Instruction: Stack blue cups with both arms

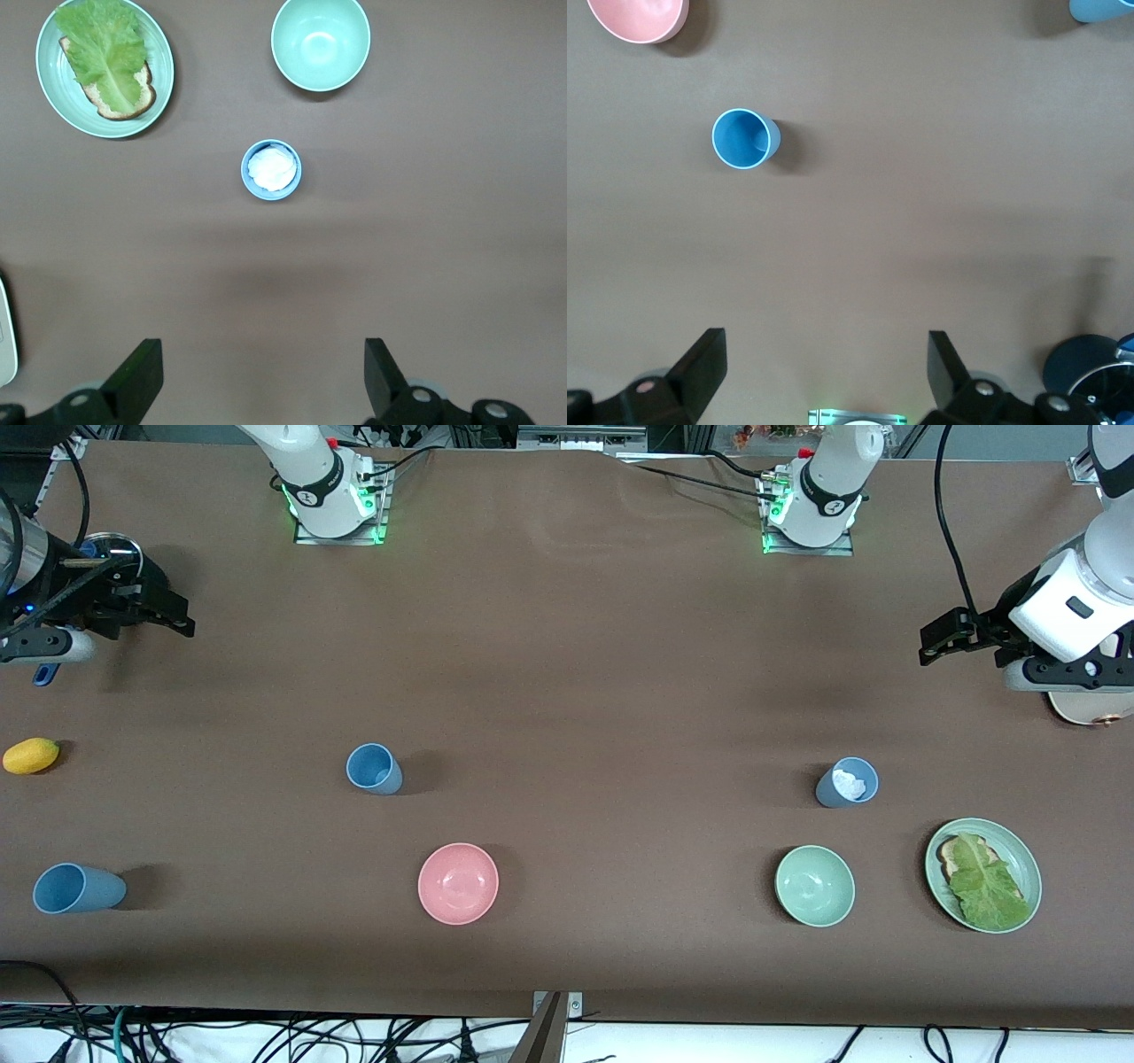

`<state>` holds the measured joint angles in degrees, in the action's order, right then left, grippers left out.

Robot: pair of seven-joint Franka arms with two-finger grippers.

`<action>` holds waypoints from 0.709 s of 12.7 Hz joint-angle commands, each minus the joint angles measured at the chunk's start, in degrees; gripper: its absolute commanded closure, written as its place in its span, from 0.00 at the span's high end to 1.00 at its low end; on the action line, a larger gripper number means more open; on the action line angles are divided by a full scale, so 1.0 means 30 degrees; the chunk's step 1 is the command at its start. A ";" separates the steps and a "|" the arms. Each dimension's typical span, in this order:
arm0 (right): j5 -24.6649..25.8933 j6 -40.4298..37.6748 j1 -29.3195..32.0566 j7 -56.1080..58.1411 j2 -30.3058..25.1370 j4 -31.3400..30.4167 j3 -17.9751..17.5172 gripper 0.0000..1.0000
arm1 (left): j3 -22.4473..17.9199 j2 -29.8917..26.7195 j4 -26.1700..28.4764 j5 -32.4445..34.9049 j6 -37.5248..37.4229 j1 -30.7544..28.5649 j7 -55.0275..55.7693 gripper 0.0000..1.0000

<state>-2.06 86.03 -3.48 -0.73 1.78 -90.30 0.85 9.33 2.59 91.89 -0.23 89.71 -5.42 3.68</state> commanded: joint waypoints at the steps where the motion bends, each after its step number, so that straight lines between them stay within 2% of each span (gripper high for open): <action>1: -0.0223 -0.0436 0.0164 0.0187 0.0082 0.0366 -0.0078 1.00 | -0.0123 -0.0249 0.0015 -0.0217 -0.0401 0.0109 0.0004 1.00; 9: -0.0252 -0.0436 0.0164 0.0303 0.0111 0.0394 -0.0107 1.00 | -0.0094 -0.0249 0.0044 -0.0217 -0.0549 0.0138 -0.0200 1.00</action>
<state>-2.06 85.89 -3.48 -0.73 1.78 -90.30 0.84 9.33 2.59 91.89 -0.23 88.90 -5.39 3.67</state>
